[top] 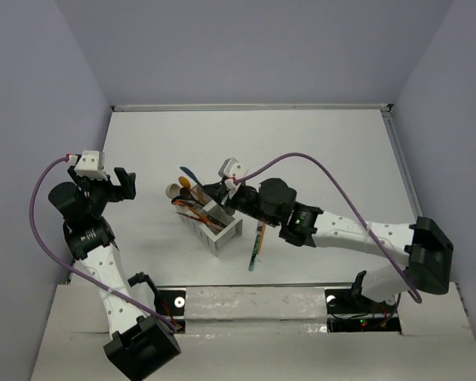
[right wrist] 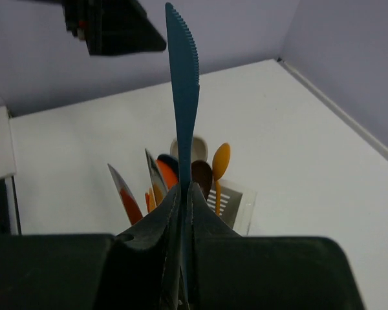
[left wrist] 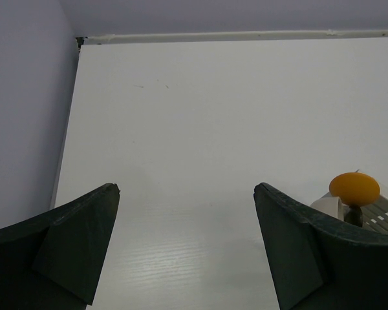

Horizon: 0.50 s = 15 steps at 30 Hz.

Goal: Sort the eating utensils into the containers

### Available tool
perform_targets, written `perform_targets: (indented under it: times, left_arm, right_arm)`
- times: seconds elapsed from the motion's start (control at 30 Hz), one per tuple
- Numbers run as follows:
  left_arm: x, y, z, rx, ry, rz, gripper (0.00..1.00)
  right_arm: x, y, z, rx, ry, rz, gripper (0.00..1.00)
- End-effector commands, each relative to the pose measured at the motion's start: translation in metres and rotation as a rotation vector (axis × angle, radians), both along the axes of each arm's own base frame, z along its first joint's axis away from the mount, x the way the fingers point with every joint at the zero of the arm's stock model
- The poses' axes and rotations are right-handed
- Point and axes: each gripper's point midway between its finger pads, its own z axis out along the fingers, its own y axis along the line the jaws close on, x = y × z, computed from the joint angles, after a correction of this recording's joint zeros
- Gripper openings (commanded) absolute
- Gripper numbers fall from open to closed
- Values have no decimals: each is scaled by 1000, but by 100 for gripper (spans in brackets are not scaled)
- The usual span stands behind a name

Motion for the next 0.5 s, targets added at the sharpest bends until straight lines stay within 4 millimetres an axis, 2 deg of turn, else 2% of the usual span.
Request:
perform_targets:
  times: [0.0, 0.03, 0.07, 0.1, 0.13, 0.17, 0.23, 0.27, 0.3, 0.33, 0.43, 0.47]
  left_arm:
    - [0, 1, 20, 41, -60, -6, 97]
    - [1, 1, 20, 40, -59, -8, 97]
    - [1, 1, 20, 40, -59, -8, 97]
    - [1, 1, 19, 39, -57, -8, 97]
    - [1, 1, 19, 39, -57, -8, 97]
    - [1, 0, 19, 38, -56, -11, 97]
    - [1, 0, 19, 39, -58, -9, 97]
    - [1, 0, 19, 39, -58, -12, 97]
    - [1, 0, 19, 39, -58, -12, 97]
    - [1, 0, 20, 40, -59, -11, 97]
    - [1, 0, 19, 39, -57, -12, 97]
    - [1, 0, 20, 40, -59, -11, 97]
  right_arm:
    - [-12, 26, -12, 50, -65, 100, 0]
    - [-15, 33, -22, 35, -60, 129, 0]
    - [-14, 34, -23, 40, -68, 129, 0]
    - [-12, 36, -36, 15, -66, 127, 0]
    - [-12, 36, -34, 21, -70, 125, 0]
    - [-10, 38, -45, 2, -75, 123, 0]
    - [-9, 37, -54, -7, -78, 115, 0]
    - [-10, 34, -66, -27, -77, 113, 0]
    - [-10, 33, -67, -14, -90, 112, 0]
    - [-11, 29, -79, -31, -94, 111, 0]
    - [-12, 30, -92, -49, -108, 121, 0]
    - [-6, 29, -96, -58, -105, 112, 0]
